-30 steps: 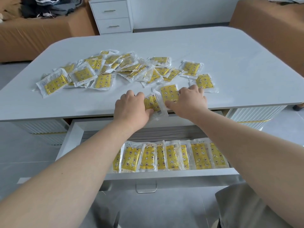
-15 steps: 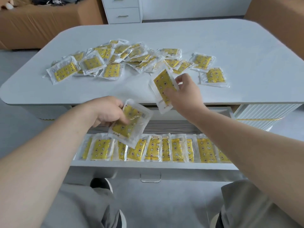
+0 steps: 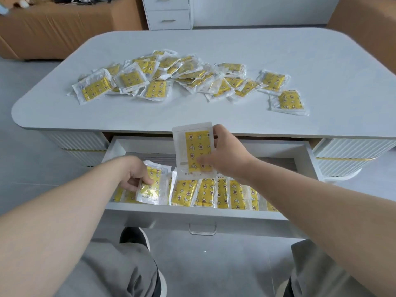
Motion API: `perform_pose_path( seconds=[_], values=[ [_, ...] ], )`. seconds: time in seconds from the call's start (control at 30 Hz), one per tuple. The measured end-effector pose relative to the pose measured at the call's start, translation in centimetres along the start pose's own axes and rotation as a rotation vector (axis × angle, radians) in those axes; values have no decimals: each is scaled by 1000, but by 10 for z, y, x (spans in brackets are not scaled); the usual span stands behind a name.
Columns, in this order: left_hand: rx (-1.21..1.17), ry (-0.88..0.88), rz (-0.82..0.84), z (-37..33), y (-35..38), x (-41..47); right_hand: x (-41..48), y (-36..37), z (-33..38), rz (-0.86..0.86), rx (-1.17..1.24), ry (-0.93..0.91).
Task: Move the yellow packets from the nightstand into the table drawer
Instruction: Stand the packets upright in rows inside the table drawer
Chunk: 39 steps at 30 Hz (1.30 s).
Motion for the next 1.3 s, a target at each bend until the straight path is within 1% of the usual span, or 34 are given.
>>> perform_pose_path(
  seconds=[0.07,0.17,0.23,0.33,0.4,0.47,0.5,0.53,0.6,0.67,0.7,0.77,0.83,0.93,1.0,1.1,1.23,1.3],
  values=[
    [129,13,-42,-1,3,1,1,1,-3,23,-8,17],
    [462,27,-154,-7,2,-2,3,3,-8,40,5,53],
    [636,26,-226,-12,0,-7,7,4,-11,41,18,83],
    [791,-2,-308,-18,-2,-12,11,7,-14,54,48,132],
    [849,-11,-324,-25,-1,-21,13,10,-17,70,57,160],
    [865,56,-295,-39,-1,-32,16,12,-21,80,68,183],
    [815,129,-247,-46,0,-37,18,13,-23,82,79,194],
    [697,216,-172,-52,0,-41,19,14,-25,83,94,207],
    [369,397,23,-63,6,-54,22,17,-28,100,126,226],
    [140,509,149,-69,13,-68,24,23,-31,120,149,245],
    [80,540,161,-70,17,-70,24,26,-34,127,155,254],
    [47,549,97,-69,21,-69,25,32,-38,138,138,264],
    [63,497,36,-60,21,-58,24,35,-39,161,20,250],
    [101,378,-10,-42,16,-35,21,34,-34,205,-407,159],
    [138,322,-65,-31,15,-23,21,31,-31,212,-555,102],
    [252,311,-160,-29,14,-17,22,28,-31,241,-598,56],
    [614,350,-359,-35,14,-20,23,27,-31,254,-630,21],
    [716,343,-392,-34,19,-20,23,29,-32,261,-660,10]
  ],
)
Point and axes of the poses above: each hand's wrist, its own x-axis towards the middle knuckle, its own y-axis out of the palm, z = x × y, the point moved 5 cm from there along x, towards the middle knuckle, and after that the axes turned 6 degrees about z, right-handed, at the moved point
